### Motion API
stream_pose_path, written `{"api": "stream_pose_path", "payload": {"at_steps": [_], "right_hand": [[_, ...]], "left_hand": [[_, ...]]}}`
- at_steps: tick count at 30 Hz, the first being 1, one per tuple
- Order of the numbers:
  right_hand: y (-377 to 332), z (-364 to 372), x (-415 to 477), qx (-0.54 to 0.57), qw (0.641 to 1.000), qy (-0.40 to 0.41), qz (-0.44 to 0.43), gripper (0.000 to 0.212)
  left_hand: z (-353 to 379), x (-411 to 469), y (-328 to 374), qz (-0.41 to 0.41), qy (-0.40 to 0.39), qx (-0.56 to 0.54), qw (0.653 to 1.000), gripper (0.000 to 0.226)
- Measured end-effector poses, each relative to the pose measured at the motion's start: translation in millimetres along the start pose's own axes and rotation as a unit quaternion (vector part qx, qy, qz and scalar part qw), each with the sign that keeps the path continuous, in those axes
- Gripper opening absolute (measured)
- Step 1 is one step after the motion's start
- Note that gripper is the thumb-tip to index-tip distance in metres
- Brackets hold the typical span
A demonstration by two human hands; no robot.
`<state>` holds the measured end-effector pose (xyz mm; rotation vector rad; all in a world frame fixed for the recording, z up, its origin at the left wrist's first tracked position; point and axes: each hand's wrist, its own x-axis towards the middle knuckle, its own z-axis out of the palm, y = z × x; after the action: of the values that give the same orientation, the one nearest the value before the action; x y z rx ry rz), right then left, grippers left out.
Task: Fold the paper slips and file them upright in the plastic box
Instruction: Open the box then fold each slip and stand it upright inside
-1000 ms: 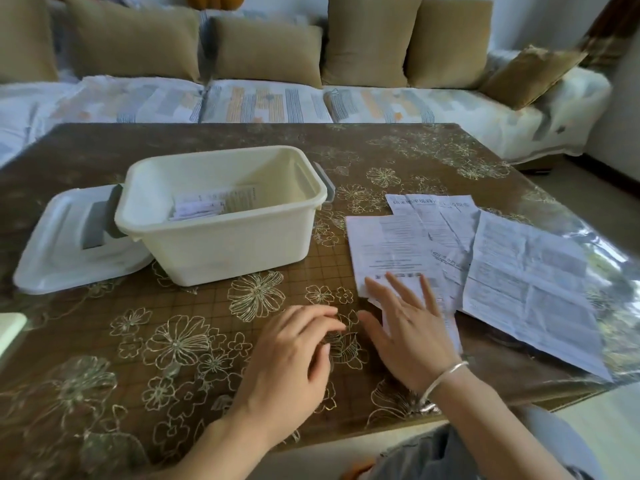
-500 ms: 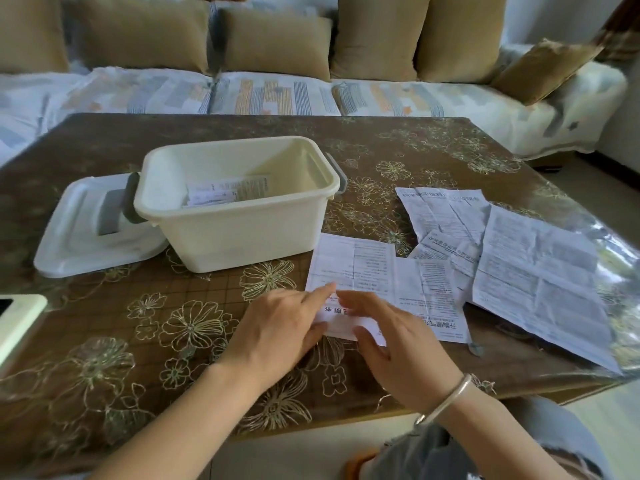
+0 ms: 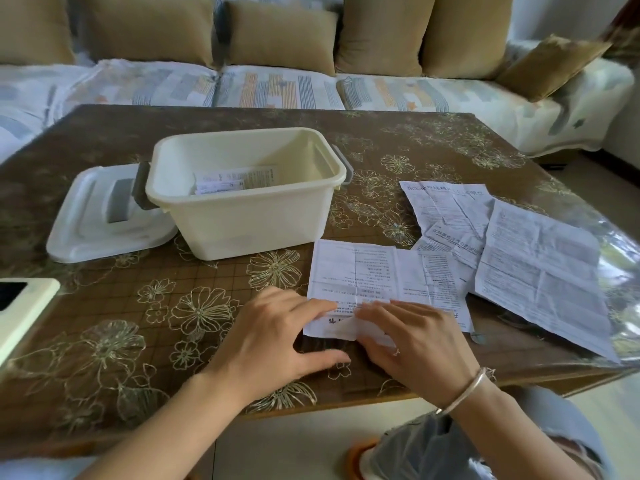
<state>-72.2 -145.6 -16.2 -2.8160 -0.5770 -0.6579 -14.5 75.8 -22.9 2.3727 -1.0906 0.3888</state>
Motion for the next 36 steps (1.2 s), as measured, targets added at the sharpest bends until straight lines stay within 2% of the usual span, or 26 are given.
{"api": "stream_pose_path", "payload": {"at_steps": [4, 8, 10, 12, 14, 16, 18, 21, 26, 31, 36], "right_hand": [[-7, 0, -3, 0.02, 1.0, 0.015, 0.013, 0.023], [-14, 1, -5, 0.037, 0.998, 0.04, 0.016, 0.015], [-18, 0, -4, 0.061, 0.997, 0.032, 0.045, 0.021], [-22, -3, -1, 0.108, 0.99, 0.018, 0.09, 0.033], [-25, -4, 0, 0.2, 0.97, 0.021, 0.139, 0.038], [-27, -2, 1, 0.285, 0.939, 0.04, 0.185, 0.038], [-30, 3, 3, 0.343, 0.909, 0.04, 0.232, 0.044], [-37, 14, 9, 0.364, 0.891, 0.014, 0.27, 0.057], [-43, 24, 21, 0.25, 0.922, 0.031, 0.293, 0.049], [-48, 33, 32, 0.14, 0.947, 0.016, 0.289, 0.051], [-49, 40, 37, 0.099, 0.953, 0.013, 0.287, 0.053]], "left_hand": [[4, -8, -3, -0.007, -0.008, 0.002, 1.0, 0.057], [6, -7, -3, 0.002, 0.028, 0.012, 1.0, 0.023], [4, -9, -3, -0.007, 0.053, -0.004, 0.999, 0.017], [-2, -12, -1, -0.035, 0.071, -0.055, 0.995, 0.02], [-12, -17, 2, -0.087, 0.078, -0.143, 0.983, 0.025], [-24, -23, 4, -0.161, 0.086, -0.23, 0.956, 0.033], [-29, -27, 5, -0.208, 0.11, -0.252, 0.939, 0.029], [-27, -30, 2, -0.244, 0.135, -0.218, 0.935, 0.019], [-13, -34, -12, -0.283, 0.143, -0.098, 0.943, 0.045], [-16, -22, -10, -0.269, 0.129, 0.04, 0.953, 0.039], [-15, -16, -10, -0.286, 0.087, 0.135, 0.945, 0.04]]}}
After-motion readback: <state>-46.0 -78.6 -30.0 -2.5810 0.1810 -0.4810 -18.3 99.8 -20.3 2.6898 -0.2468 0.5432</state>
